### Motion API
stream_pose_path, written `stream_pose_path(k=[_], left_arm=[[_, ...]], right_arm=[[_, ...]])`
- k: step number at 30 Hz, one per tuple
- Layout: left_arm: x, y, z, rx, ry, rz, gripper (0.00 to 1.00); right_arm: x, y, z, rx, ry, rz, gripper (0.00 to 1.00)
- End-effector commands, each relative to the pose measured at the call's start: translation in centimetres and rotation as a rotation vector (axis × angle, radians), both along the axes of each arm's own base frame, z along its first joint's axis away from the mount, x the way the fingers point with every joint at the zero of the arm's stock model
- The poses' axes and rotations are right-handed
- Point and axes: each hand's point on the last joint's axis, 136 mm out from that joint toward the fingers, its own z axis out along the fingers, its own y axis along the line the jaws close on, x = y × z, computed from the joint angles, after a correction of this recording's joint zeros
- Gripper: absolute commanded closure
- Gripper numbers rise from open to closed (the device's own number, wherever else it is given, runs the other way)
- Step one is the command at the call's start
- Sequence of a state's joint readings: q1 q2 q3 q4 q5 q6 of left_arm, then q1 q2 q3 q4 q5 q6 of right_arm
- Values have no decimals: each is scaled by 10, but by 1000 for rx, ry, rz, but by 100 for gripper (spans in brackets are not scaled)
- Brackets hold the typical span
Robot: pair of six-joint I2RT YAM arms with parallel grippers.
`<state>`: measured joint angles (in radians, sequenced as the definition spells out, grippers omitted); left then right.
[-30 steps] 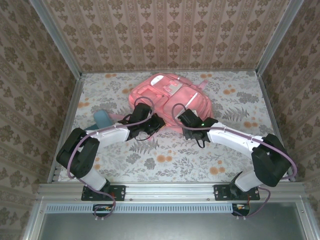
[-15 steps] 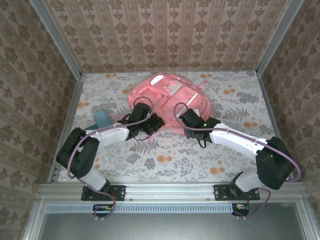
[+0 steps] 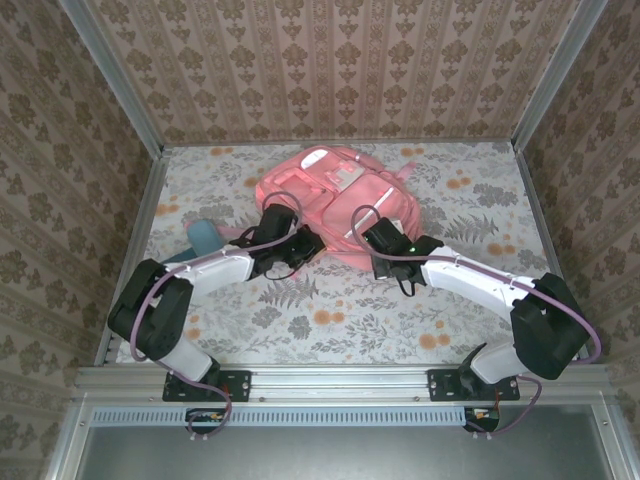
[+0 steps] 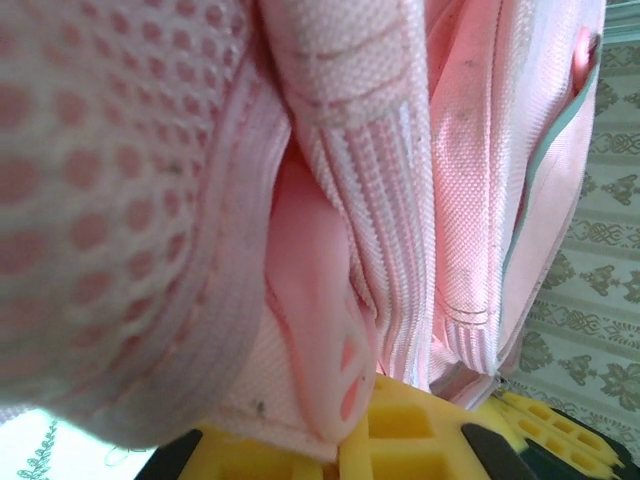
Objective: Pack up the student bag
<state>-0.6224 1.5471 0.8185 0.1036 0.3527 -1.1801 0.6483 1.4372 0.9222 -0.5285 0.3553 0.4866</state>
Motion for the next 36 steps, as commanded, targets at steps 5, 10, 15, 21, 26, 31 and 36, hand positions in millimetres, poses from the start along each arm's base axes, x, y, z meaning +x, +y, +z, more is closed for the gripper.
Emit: stream_pose_path(k=[5, 10, 15, 21, 26, 31, 36], left_arm=[[15, 34, 13, 45, -86, 67, 94], [21, 44, 9, 75, -87, 72, 93], [32, 67, 1, 133, -83, 94, 89], [39, 106, 4, 188, -68, 170, 53], [20, 123, 5, 186, -22, 242, 36], [-8, 127, -9, 118, 53, 317, 32], [-27, 131, -17, 113, 85, 354, 30]], right_arm=[[-13, -67, -6, -60, 52, -207, 100], [-21, 2, -1, 212, 126, 89, 100], [-27, 45, 11, 376, 140, 203, 100], [-33, 96, 20, 554, 158, 284, 100], [-33, 145, 16, 645, 203, 340, 100], [-28, 185, 17, 648, 217, 386, 100], [-21, 205, 15, 645, 216, 398, 100]])
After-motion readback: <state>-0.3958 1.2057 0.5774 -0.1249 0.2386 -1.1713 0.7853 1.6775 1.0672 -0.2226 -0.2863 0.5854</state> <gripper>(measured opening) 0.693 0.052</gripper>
